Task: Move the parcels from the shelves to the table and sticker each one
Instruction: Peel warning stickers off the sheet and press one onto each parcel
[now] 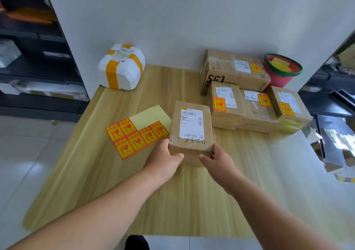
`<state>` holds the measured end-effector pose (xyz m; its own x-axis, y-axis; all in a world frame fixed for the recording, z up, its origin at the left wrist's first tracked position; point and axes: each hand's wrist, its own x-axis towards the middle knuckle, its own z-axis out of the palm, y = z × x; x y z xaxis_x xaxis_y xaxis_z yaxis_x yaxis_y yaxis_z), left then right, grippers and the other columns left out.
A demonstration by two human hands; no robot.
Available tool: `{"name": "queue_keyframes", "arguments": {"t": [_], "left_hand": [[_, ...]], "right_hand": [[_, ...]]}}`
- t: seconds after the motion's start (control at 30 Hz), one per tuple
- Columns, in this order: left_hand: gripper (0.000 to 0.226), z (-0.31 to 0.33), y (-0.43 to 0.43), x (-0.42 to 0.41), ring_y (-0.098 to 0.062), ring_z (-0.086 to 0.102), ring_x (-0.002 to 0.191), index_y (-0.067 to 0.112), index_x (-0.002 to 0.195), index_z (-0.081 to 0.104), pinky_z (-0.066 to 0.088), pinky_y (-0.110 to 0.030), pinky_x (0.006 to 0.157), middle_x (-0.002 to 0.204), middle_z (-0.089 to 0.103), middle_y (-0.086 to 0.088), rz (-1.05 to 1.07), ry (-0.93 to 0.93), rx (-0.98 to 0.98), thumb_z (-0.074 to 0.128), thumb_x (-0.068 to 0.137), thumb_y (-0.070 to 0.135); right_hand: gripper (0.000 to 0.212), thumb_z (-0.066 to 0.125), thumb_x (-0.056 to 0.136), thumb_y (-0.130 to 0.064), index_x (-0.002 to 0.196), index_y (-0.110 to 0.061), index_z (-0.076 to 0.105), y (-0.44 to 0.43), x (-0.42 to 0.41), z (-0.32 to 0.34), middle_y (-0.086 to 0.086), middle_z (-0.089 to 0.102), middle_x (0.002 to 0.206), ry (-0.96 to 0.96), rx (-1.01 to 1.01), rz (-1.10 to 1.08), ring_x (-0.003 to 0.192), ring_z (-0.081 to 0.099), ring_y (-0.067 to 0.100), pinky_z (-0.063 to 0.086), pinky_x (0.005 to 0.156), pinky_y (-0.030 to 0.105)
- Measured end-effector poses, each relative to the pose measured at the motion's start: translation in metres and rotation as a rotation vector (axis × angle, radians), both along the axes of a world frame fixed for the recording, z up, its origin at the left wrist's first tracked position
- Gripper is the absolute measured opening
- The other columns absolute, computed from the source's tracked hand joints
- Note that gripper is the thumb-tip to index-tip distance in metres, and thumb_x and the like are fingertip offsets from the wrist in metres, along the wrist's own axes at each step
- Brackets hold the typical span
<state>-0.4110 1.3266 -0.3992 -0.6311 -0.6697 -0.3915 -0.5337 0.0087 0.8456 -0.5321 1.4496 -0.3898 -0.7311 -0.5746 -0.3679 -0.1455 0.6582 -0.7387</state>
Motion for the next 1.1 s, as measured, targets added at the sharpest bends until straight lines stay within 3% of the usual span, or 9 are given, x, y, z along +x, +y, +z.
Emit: {"name": "queue_keyframes", "arguments": {"t": [0.23,0.47,0.53,0.6,0.7,0.8,1.1], "left_hand": [[0.038,-0.009,0.039,0.004,-0.018,0.058,0.1,0.02,0.121,0.053,0.046,-0.03,0.086,0.109,0.062,0.001,0.028,-0.04,0.068,0.063,0.084,0.025],[0.037,-0.015,0.037,0.005,-0.018,0.056,0.106,0.016,0.123,0.053,0.043,-0.029,0.088,0.117,0.061,-0.001,-0.012,-0.096,0.097,0.061,0.088,0.026],[0.047,-0.014,0.027,0.005,-0.02,0.052,0.114,0.017,0.133,0.047,0.039,-0.027,0.09,0.127,0.055,-0.002,-0.027,-0.129,0.048,0.06,0.09,0.029],[0.055,-0.012,0.011,0.006,-0.022,0.048,0.124,0.018,0.14,0.04,0.039,-0.03,0.096,0.139,0.048,-0.002,-0.034,-0.165,-0.077,0.058,0.09,0.033],[0.059,-0.006,-0.022,0.007,-0.025,0.046,0.127,0.017,0.141,0.039,0.04,-0.037,0.102,0.142,0.045,-0.004,-0.031,-0.219,-0.269,0.059,0.089,0.037],[0.059,-0.001,-0.059,0.012,-0.028,0.049,0.121,0.016,0.138,0.042,0.042,-0.036,0.097,0.134,0.048,-0.007,-0.038,-0.285,-0.406,0.062,0.087,0.039],[0.051,-0.024,-0.175,0.018,-0.031,0.054,0.108,0.021,0.12,0.052,0.048,-0.042,0.09,0.116,0.054,-0.009,-0.088,-0.455,-0.507,0.072,0.076,0.04]], "right_hand": [[0.022,0.055,0.091,-0.03,0.111,-0.022,0.052,0.042,0.01,-0.011,-0.007,0.062,0.102,-0.01,0.082,-0.002,0.088,0.059,0.01,0.051,0.078,0.033],[0.027,0.053,0.092,-0.034,0.114,-0.018,0.048,0.042,0.009,-0.014,-0.004,0.059,0.101,-0.026,0.155,-0.014,0.084,0.057,0.011,0.048,0.076,0.033],[0.03,0.052,0.092,-0.037,0.114,-0.017,0.046,0.034,0.009,-0.012,0.0,0.056,0.111,0.104,0.198,0.004,0.092,0.056,0.018,0.046,0.075,0.034],[0.038,0.053,0.092,-0.038,0.122,-0.016,0.044,0.02,0.009,-0.007,0.002,0.049,0.127,0.294,0.187,0.028,0.113,0.05,0.022,0.044,0.086,0.036],[0.065,0.048,0.096,-0.04,0.15,-0.015,0.021,-0.009,0.016,0.004,0.002,0.02,0.157,0.479,0.191,0.167,0.145,0.016,0.021,0.022,0.116,0.036],[0.068,0.044,0.098,-0.04,0.152,-0.015,0.012,-0.048,0.027,0.009,0.001,0.008,0.161,0.563,0.19,0.304,0.148,0.001,0.018,0.006,0.118,0.032],[0.06,0.05,0.096,-0.034,0.147,-0.013,0.026,-0.161,0.04,-0.023,0.004,0.024,0.155,0.403,0.227,0.4,0.143,0.022,0.022,0.021,0.113,0.033]]}}
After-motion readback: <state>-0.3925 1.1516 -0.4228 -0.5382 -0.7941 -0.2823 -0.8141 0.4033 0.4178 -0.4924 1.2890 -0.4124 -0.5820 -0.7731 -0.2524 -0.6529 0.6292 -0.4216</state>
